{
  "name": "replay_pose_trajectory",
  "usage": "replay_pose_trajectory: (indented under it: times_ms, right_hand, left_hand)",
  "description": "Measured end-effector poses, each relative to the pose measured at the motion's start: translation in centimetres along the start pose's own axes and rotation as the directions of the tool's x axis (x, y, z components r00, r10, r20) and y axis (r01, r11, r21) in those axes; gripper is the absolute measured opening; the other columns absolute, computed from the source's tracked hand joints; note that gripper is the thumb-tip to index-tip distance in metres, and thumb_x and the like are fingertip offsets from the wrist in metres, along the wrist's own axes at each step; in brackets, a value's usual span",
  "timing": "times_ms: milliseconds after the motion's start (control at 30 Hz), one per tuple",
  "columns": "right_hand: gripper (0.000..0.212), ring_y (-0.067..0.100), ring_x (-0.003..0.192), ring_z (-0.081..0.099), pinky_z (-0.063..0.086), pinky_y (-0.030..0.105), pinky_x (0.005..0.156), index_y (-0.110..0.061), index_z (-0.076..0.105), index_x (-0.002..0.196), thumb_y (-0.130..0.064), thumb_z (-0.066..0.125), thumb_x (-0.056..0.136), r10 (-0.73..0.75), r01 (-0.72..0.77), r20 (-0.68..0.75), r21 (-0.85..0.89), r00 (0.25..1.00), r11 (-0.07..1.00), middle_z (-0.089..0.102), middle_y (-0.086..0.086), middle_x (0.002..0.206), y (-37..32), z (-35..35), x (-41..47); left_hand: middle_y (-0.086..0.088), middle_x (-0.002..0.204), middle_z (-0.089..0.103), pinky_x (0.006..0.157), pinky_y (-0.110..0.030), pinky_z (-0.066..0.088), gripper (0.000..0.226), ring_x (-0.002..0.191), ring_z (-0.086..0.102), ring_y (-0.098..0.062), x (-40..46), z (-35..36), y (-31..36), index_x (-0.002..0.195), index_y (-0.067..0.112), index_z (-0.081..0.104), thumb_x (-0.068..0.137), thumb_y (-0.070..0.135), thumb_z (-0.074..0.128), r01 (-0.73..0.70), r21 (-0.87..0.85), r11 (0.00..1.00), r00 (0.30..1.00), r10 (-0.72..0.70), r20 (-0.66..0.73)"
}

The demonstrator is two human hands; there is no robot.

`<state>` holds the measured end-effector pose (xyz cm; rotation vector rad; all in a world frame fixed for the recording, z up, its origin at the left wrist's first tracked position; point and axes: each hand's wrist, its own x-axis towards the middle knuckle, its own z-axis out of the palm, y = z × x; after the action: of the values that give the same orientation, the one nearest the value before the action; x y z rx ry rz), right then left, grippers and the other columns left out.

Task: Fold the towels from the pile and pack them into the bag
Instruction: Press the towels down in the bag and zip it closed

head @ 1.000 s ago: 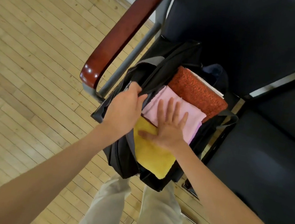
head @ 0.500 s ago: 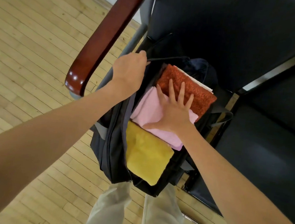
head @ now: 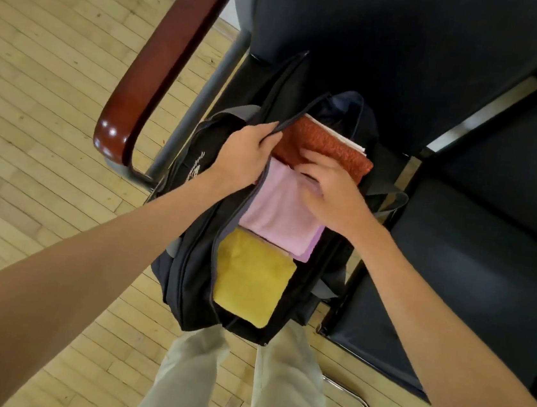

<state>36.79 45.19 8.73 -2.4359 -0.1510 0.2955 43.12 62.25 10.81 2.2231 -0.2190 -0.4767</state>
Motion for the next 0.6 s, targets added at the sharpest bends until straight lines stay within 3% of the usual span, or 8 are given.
replay_pose_trajectory:
  times_ms: [100, 200, 267, 300, 333, 400, 500, 600]
  right_hand:
    - [0.024, 0.016, 0.096, 0.058, 0.049, 0.029, 0.081, -0.010, 0.064, 0.104, -0.005, 0.051, 0.085, 0.169, -0.158, -0.375, 0.060, 0.912, 0.986, 0.061, 0.000, 0.102, 3.1, -2.6, -2.0]
    - [0.020, 0.008, 0.076, 0.055, 0.043, 0.010, 0.071, -0.006, 0.064, 0.100, -0.003, 0.051, 0.085, 0.466, -0.364, -0.457, 0.297, 0.758, 0.883, 0.059, 0.000, 0.089, 6.0, -3.6, -1.3]
    - [0.019, 0.009, 0.077, 0.058, 0.045, 0.009, 0.072, -0.005, 0.065, 0.098, -0.002, 0.052, 0.085, 0.656, -0.446, -0.396, 0.503, 0.643, 0.740, 0.063, 0.003, 0.088, 8.1, -3.7, 0.2]
    - [0.017, 0.013, 0.078, 0.061, 0.050, 0.015, 0.073, -0.007, 0.065, 0.094, -0.002, 0.052, 0.085, 0.724, -0.456, -0.330, 0.602, 0.606, 0.655, 0.065, 0.006, 0.087, 9.0, -3.6, 1.0]
    - [0.015, 0.015, 0.074, 0.063, 0.053, 0.021, 0.069, -0.010, 0.064, 0.091, -0.002, 0.052, 0.086, 0.773, -0.461, -0.242, 0.685, 0.587, 0.565, 0.065, 0.008, 0.084, 9.8, -3.6, 1.9]
    - [0.011, 0.007, 0.058, 0.060, 0.049, 0.018, 0.052, -0.013, 0.059, 0.086, -0.006, 0.052, 0.090, 0.808, -0.495, -0.074, 0.757, 0.584, 0.427, 0.062, 0.003, 0.075, 10.8, -3.8, 3.5]
    - [0.011, 0.006, 0.051, 0.056, 0.043, 0.015, 0.044, -0.013, 0.058, 0.081, -0.017, 0.059, 0.091, 0.764, -0.576, 0.030, 0.676, 0.645, 0.459, 0.061, 0.001, 0.068, 11.9, -3.8, 6.0]
    - [0.026, 0.013, 0.056, 0.058, 0.053, 0.023, 0.056, -0.015, 0.055, 0.067, -0.026, 0.066, 0.087, 0.715, -0.629, 0.052, 0.524, 0.697, 0.574, 0.063, 0.007, 0.071, 12.8, -2.9, 8.2]
  left_hand:
    - [-0.008, 0.077, 0.064, 0.077, -0.036, 0.054, 0.047, 0.068, 0.063, -0.023, -0.2, 2.1, -0.6, 0.148, 0.014, 0.033, 0.102, 0.020, 0.040, 0.158, -0.002, 0.987, 0.982, -0.157, 0.103]
    - [-0.021, 0.104, 0.059, 0.088, -0.039, 0.046, 0.072, 0.098, 0.058, -0.034, -0.5, 4.0, -0.5, 0.153, 0.016, 0.007, 0.098, 0.035, 0.048, 0.166, 0.205, 0.965, 0.967, -0.200, 0.160]
    - [-0.021, 0.128, 0.042, 0.100, -0.042, 0.038, 0.099, 0.116, 0.044, -0.033, -1.1, 5.6, -0.2, 0.153, 0.014, 0.000, 0.084, 0.061, 0.054, 0.163, 0.365, 0.917, 0.966, -0.224, 0.131]
    - [-0.020, 0.139, 0.031, 0.105, -0.044, 0.031, 0.111, 0.126, 0.035, -0.033, -1.3, 6.5, 0.2, 0.153, 0.014, 0.000, 0.074, 0.076, 0.050, 0.142, 0.444, 0.885, 0.976, -0.201, 0.089]
    - [-0.019, 0.149, 0.019, 0.110, -0.047, 0.024, 0.119, 0.136, 0.025, -0.033, -1.3, 7.4, 0.4, 0.153, 0.015, 0.000, 0.066, 0.085, 0.041, 0.106, 0.497, 0.861, 0.987, -0.153, 0.054]
    - [-0.016, 0.159, 0.000, 0.115, -0.053, 0.007, 0.116, 0.147, 0.004, -0.031, -1.0, 8.9, 0.5, 0.153, 0.020, -0.004, 0.064, 0.088, 0.029, 0.049, 0.535, 0.843, 0.997, -0.072, 0.022]
    - [-0.014, 0.159, -0.012, 0.114, -0.053, -0.007, 0.092, 0.147, -0.010, -0.028, -0.7, 10.0, -0.9, 0.152, 0.027, -0.009, 0.078, 0.079, 0.010, 0.039, 0.616, 0.787, 0.999, -0.047, -0.003]
    - [-0.012, 0.158, -0.021, 0.115, -0.052, -0.011, 0.079, 0.146, -0.019, -0.025, -0.2, 10.4, -2.1, 0.149, 0.028, -0.018, 0.086, 0.071, 0.001, 0.064, 0.667, 0.743, 0.995, -0.099, 0.015]
